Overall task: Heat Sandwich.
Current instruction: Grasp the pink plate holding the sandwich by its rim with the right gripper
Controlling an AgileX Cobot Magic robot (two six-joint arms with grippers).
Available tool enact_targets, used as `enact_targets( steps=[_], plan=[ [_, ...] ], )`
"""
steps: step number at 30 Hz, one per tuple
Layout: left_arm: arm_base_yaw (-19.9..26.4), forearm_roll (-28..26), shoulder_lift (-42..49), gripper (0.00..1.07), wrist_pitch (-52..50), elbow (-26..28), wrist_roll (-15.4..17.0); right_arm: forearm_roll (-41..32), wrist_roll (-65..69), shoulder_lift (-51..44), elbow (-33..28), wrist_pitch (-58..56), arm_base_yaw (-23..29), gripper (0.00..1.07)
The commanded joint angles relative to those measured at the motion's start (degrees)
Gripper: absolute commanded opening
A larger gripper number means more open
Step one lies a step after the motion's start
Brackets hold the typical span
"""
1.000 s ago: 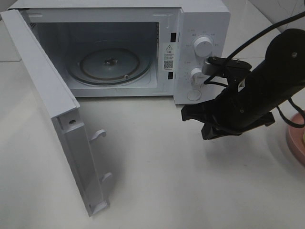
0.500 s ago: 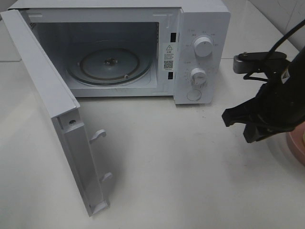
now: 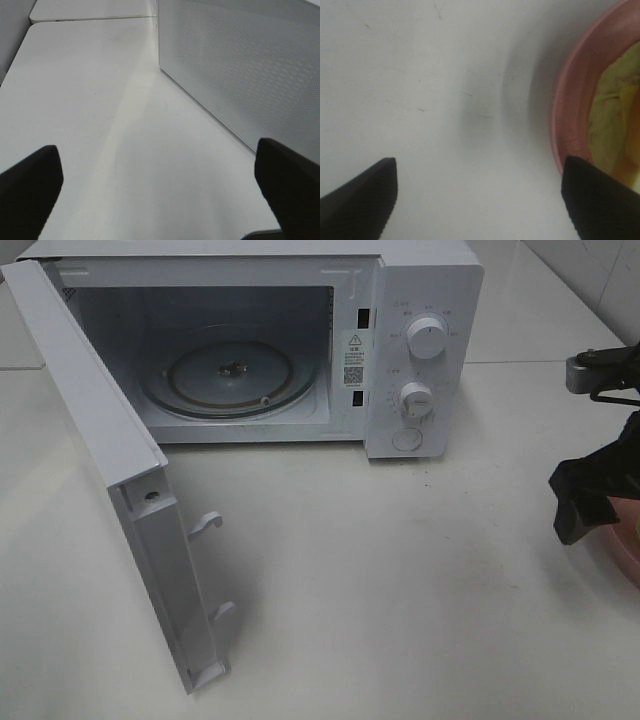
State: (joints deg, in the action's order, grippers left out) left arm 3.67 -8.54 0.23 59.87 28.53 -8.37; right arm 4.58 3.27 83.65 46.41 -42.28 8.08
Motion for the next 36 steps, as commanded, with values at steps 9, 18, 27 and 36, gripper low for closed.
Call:
enact_targets(
  steps=[9, 18, 27, 36],
  plan=[
    [-0.3, -0.1, 1.5, 1.01, -0.8, -0.1, 0.2, 1.2, -3.3, -0.1, -0.2, 0.0, -6.4, 0.92],
    [-0.3, -0.1, 1.5, 1.01, -0.8, -0.1, 0.2, 0.8, -3.8, 1.9, -0.2, 2.6, -8.7, 0.91],
    [-0.3, -0.1, 1.5, 1.01, -0.8, -0.1, 0.2, 1.0, -3.3, 9.7, -0.2, 7.1, -8.7, 0.9],
    [-0.3, -0.1, 1.5, 1.01, -0.8, -0.1, 0.2, 2.8, -2.6, 15.1, -0.2, 11.2, -8.7, 0.89]
  ],
)
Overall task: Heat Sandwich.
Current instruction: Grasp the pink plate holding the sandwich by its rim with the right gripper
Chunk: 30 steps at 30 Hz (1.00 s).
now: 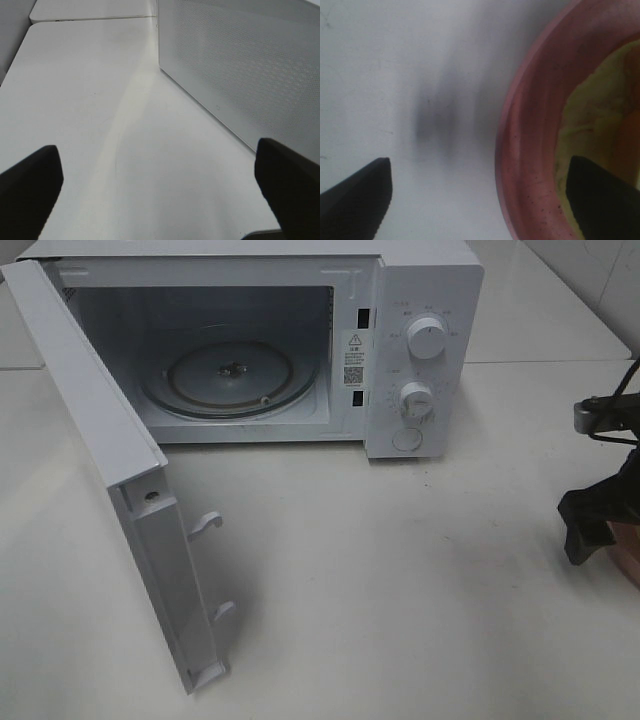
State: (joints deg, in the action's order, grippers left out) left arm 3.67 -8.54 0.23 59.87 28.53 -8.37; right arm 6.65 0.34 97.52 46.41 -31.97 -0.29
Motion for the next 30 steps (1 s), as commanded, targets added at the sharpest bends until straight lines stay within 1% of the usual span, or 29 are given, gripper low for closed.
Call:
enact_targets(
  steps=[1, 10, 16, 20, 21, 25, 26, 27, 29, 30],
  plan=[
    [-0.3, -0.1, 1.5, 1.01, -0.8, -0.1, 0.2, 0.7, 0.3, 1.7, -0.2, 1.1, -0.3, 0.89],
    [-0.3, -0.1, 1.5, 1.01, -0.8, -0.1, 0.2, 1.1, 0.2, 6.4, 1.2, 2.9, -0.3, 0.88],
    [-0.3, -0.1, 1.5, 1.01, -0.8, -0.1, 0.2, 2.3, 0.5, 6.5, 1.2, 3.3, -0.3, 0.87],
    [-0.3, -0.1, 1.5, 1.01, -0.8, -0.1, 0.2, 2.4, 0.5, 6.5, 1.2, 3.2, -0.3, 0.81],
    [-0.3, -0.1, 1.5, 1.01, -0.8, -0.1, 0.2, 2.4, 0.5, 6.5, 1.2, 3.2, -0.3, 0.81],
    [-0.3, -0.1, 1.5, 1.01, -0.8, -0.1, 0.2, 4.5, 1.4, 6.5, 1.2, 2.7, -0.3, 0.58],
    [-0.3, -0.1, 1.5, 1.01, -0.8, -0.1, 0.2, 4.5, 1.4, 6.5, 1.2, 2.7, -0.3, 0.58],
    [-0.3, -0.1, 1.5, 1.01, -0.8, -0.1, 0.2, 5.2, 1.9, 6.5, 1.2, 2.4, -0.3, 0.45],
    [-0.3, -0.1, 1.5, 1.01, -0.8, -0.1, 0.2, 5.8, 2.7, 6.5, 1.2, 2.1, -0.3, 0.32],
    [-0.3, -0.1, 1.5, 1.01, -0.8, -0.1, 0.2, 6.4, 3.2, 6.5, 1.2, 1.7, -0.3, 0.16]
  ],
)
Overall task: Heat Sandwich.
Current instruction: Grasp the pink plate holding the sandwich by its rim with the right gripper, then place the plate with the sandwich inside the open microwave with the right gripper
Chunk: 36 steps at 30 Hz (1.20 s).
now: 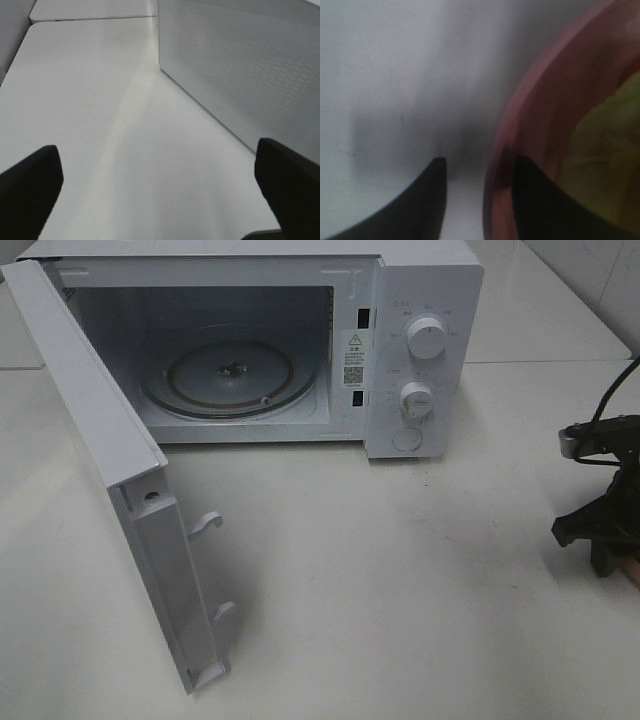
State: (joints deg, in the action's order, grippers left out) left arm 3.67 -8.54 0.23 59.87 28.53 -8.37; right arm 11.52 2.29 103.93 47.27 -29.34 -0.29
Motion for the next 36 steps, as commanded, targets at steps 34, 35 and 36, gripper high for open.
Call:
enact_targets(
  steps=[34, 35, 36],
  plan=[
    [-0.3, -0.1, 1.5, 1.01, -0.8, -0.1, 0.2, 8.7, 7.9, -2.6, 0.3, -7.6, 2.6, 0.0],
    [-0.3, -0.1, 1.5, 1.01, -0.8, -0.1, 0.2, 9.6, 9.1, -2.6, 0.3, -8.1, 3.1, 0.0],
    [-0.3, -0.1, 1.5, 1.01, -0.8, -0.1, 0.2, 11.6, 11.2, -2.8, 0.3, -9.2, 4.0, 0.0]
  ],
)
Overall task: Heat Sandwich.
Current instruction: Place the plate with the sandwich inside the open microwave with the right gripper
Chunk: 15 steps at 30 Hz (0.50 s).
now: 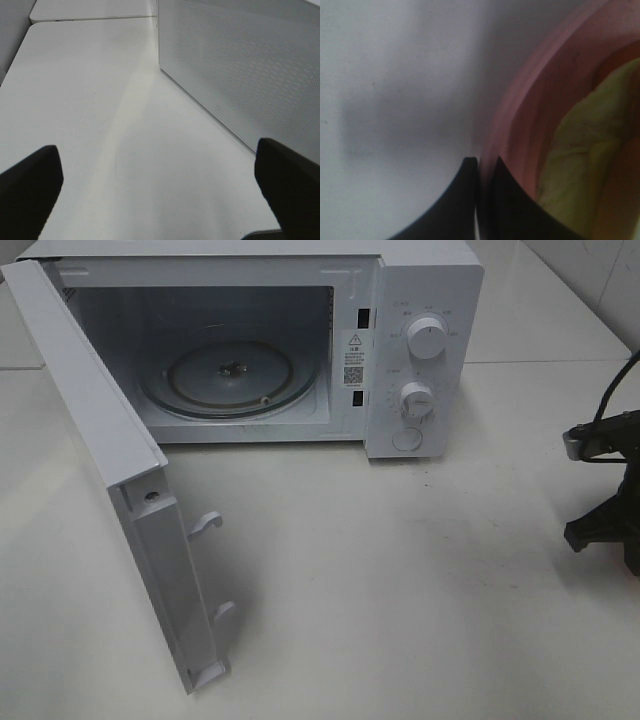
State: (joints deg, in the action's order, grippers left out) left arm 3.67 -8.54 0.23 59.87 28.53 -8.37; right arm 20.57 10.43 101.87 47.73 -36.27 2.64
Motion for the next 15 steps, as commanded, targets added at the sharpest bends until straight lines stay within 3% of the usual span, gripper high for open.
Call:
enact_targets(
  steps=[1, 15],
  plan=[
    [-0.3, -0.1, 1.5, 1.01, -0.8, -0.1, 0.2, 3.6, 3.8, -1.0, -0.1, -2.9, 1.5, 0.0],
    [-0.3, -0.1, 1.5, 1.01, -0.8, -0.1, 0.2, 4.5, 4.8, -7.4, -0.1, -9.8, 5.0, 0.0]
  ],
)
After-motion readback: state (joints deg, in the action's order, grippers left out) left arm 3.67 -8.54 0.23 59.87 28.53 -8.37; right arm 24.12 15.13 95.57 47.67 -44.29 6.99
